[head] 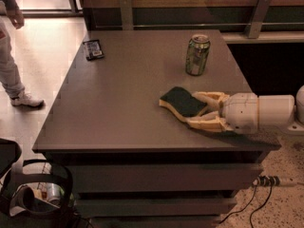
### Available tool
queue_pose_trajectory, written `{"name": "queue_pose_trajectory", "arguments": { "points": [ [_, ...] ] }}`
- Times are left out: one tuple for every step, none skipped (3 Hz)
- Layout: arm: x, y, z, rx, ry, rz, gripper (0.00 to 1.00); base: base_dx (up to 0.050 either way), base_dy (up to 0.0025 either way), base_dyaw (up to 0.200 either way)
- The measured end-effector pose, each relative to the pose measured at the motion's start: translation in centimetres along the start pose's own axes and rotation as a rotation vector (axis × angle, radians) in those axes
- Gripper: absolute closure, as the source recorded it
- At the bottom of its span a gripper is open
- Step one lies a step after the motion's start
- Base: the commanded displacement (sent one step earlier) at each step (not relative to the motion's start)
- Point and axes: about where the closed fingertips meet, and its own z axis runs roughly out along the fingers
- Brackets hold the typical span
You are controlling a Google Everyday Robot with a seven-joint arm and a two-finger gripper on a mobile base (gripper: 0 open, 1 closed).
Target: Move sponge near rxbar blueberry
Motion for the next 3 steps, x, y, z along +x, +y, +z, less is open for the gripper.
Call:
{"name": "queue_pose_trajectory", "arguments": {
  "points": [
    [0.0, 0.0, 0.0, -0.001, 0.000, 0.000, 1.00, 0.000, 0.00000, 0.000],
    [-0.9, 0.0, 0.0, -0.009, 0.017, 0.004, 1.00, 0.000, 0.00000, 0.000],
    [-2.9, -0.9, 0.1, -0.018, 0.053, 0.018, 1.00, 0.000, 0.00000, 0.000]
  ]
}}
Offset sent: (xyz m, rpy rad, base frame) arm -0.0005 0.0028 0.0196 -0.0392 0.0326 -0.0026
